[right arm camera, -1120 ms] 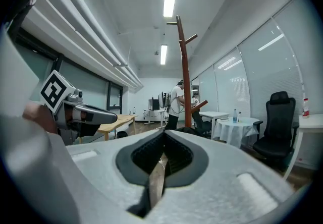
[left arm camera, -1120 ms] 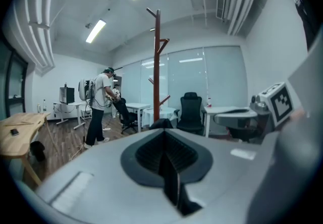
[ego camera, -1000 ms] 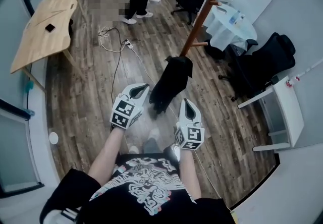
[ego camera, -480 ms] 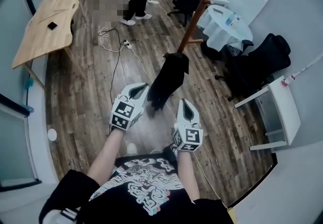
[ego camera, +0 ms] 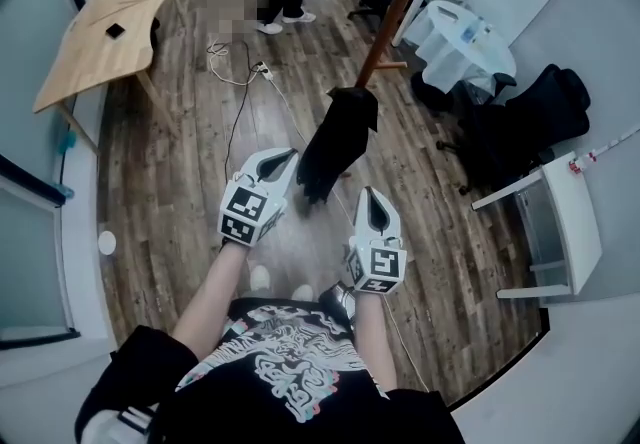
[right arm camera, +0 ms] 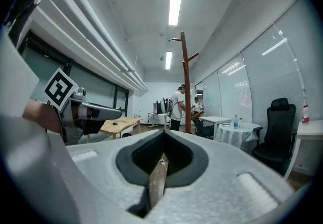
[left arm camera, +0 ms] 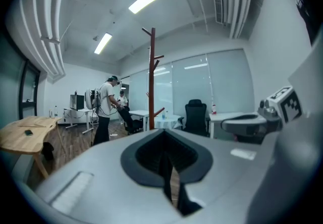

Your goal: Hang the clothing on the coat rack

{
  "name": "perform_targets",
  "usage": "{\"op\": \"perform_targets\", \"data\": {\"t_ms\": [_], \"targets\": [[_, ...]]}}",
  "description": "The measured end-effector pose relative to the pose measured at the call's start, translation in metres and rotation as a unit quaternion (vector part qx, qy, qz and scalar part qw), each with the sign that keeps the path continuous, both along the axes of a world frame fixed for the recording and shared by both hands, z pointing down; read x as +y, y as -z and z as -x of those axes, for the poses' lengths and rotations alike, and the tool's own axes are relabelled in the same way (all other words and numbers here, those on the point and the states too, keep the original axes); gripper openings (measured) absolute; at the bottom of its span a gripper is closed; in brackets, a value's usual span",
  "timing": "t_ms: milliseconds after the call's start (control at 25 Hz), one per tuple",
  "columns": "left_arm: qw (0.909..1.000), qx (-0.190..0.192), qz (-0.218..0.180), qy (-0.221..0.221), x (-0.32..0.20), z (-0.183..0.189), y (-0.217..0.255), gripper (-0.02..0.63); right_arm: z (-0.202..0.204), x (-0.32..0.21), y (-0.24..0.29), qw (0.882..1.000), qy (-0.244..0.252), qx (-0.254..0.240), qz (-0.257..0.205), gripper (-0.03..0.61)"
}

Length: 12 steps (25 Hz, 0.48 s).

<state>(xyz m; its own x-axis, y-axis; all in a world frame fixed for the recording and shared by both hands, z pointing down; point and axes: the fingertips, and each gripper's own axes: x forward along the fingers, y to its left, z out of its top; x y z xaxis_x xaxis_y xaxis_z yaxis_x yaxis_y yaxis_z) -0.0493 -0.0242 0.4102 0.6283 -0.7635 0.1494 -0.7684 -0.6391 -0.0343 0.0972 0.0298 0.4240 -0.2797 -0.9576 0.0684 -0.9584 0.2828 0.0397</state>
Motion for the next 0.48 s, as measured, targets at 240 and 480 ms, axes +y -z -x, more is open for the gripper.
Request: {"op": "perform_targets", "data": {"t_ms": [240,480], "targets": [[1.0,0.001,-0.003,-0.001,0.002,-0.017,0.001,-0.011,-0.016,-0.002,0.002,1.0,0.004,-0.009,-0.004,-0.002],[0.9999,-0.001,-0.004,-0.011,-0.001,-0.035,0.001,-0.011,-0.031,-0.005,0.003,1.0,0.0,-0.011,-0.006,-0.002]]}}
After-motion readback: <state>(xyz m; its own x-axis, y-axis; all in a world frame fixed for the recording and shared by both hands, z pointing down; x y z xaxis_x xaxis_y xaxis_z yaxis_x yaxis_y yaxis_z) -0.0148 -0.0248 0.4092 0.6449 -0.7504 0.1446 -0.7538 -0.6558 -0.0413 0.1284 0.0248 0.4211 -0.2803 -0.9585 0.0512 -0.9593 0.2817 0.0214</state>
